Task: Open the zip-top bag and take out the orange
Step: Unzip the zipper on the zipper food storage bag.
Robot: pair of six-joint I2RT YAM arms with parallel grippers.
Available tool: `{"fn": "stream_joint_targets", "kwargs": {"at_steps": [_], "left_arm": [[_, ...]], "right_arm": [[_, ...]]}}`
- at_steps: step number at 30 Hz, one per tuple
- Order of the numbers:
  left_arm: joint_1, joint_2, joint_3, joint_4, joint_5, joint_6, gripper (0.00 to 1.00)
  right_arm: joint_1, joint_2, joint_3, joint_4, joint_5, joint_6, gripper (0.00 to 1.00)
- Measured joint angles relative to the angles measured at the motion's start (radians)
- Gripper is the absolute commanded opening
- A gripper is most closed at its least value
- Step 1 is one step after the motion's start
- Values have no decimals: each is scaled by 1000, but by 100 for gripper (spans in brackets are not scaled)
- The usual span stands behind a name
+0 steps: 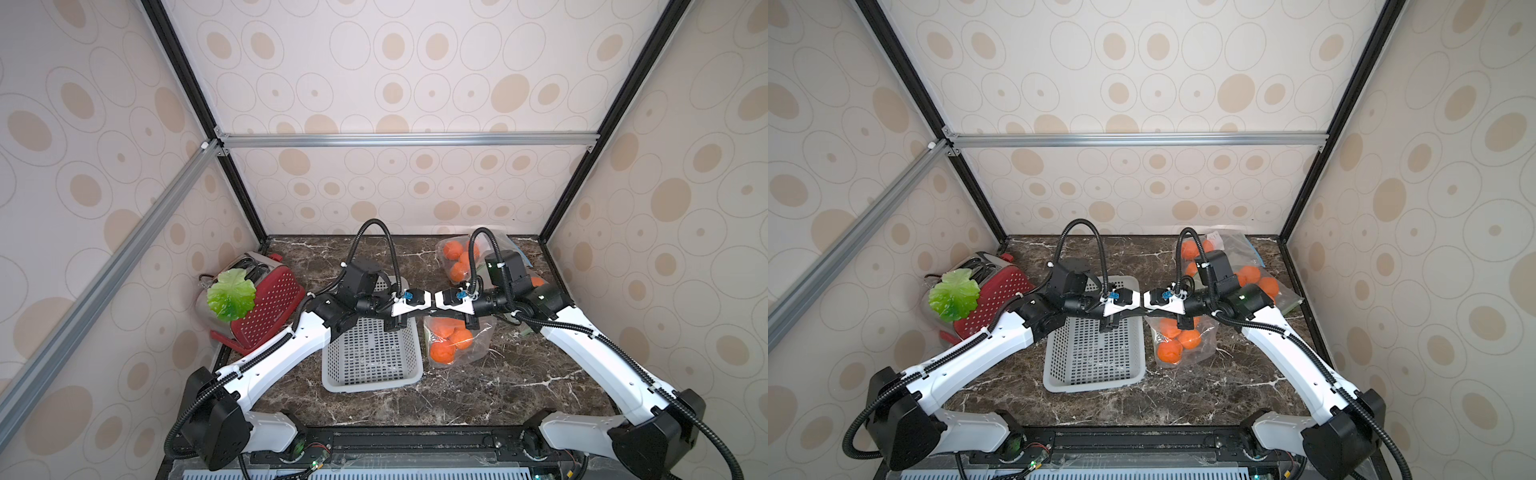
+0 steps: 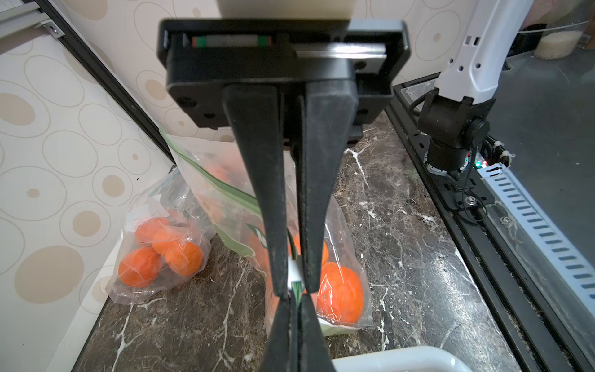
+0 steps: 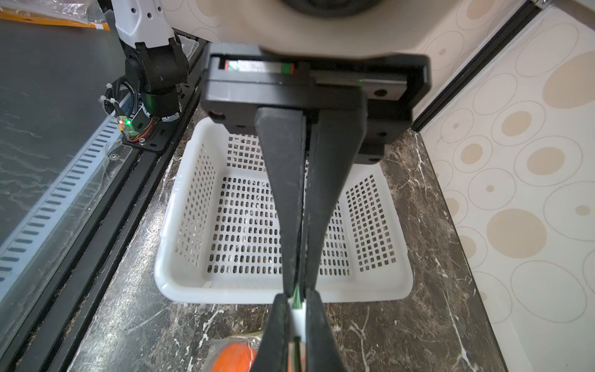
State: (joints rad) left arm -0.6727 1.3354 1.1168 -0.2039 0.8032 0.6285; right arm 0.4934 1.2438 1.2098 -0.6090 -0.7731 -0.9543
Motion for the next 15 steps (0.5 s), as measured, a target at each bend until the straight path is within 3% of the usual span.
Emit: {"fn": "stream_joint_targets", "kwargs": {"at_steps": [15], "left_arm": [[-24,-13,13,69,-3,-1,0]], "right_arm": [[11,-122,23,-81,120,26,0]]}}
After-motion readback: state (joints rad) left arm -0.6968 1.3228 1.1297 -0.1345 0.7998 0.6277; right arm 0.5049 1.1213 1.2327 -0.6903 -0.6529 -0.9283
